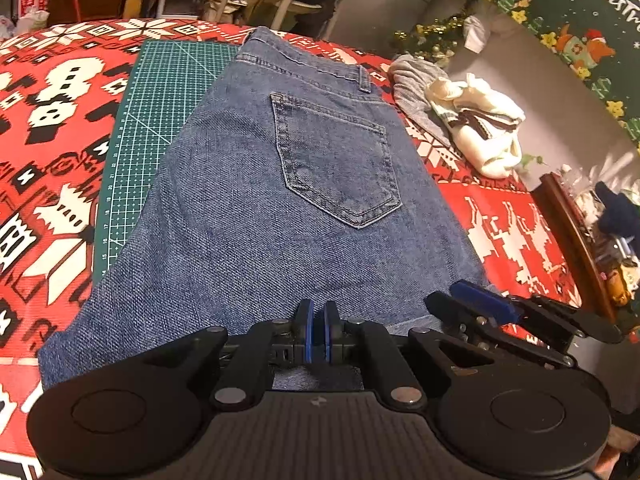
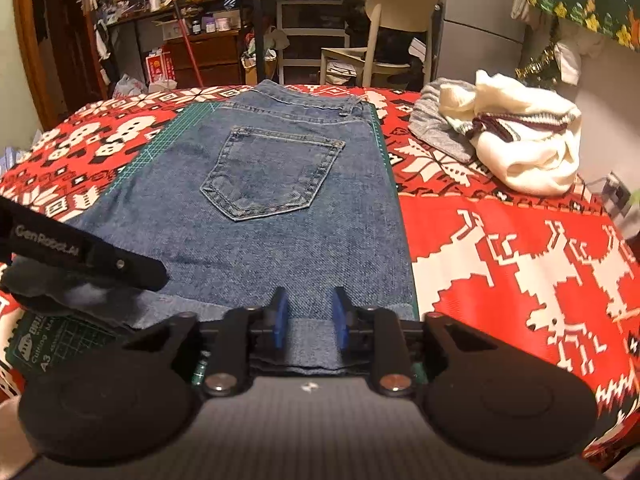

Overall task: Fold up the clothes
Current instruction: 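Hold the cuffed hem with both closed grippers against the mat, then open both grippers and shift them along the cuffed hem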

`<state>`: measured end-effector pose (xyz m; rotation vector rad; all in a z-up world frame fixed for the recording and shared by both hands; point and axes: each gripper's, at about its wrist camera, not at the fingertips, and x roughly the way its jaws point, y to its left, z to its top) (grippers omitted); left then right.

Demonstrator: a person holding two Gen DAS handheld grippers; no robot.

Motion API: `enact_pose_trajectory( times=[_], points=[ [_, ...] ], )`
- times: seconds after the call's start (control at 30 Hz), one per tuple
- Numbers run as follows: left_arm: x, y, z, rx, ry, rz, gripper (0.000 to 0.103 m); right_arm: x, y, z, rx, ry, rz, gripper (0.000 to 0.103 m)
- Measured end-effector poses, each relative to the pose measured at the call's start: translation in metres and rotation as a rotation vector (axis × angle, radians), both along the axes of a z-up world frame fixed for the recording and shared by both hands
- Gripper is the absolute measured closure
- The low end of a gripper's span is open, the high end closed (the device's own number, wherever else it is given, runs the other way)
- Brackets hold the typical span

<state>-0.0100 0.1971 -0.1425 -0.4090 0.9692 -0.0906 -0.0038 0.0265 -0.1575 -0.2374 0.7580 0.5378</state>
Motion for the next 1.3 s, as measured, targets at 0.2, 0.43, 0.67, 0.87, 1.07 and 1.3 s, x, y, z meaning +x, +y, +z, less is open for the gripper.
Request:
enact_pose_trajectory(
  times=[0.2,0.43,0.67,0.87,1.07,1.3],
  points=[
    [0.005,-0.002,0.008,0.043,0.048,0.056,0.092,0.002,-0.003,0.012,-0.009,-0.016,0.010,0.041],
    [0.005,-0.012,0.032,0.228,-0.052,0.061,0.035,0.006,-0.001,0.029,-0.010,-0.076,0.037,0.007],
    [0.016,-0.006,0.008,0.297,0.033,0.074,0.023,0.018,0.014,0.020,-0.081,-0.075,0.038,0.001],
    [0.013,-0.019,-0.002,0.378,0.007,0.034,0.008,0.024,0.018,-0.002,-0.139,-0.051,0.002,0.001],
    [0.020,-0.024,-0.005,0.382,0.026,0.083,0.000,0.030,0.005,-0.012,-0.064,0.001,-0.052,0.001],
    [0.025,-0.031,-0.004,0.445,0.024,0.051,0.000,0.037,-0.014,-0.018,0.044,0.052,-0.032,0.001]
  ],
)
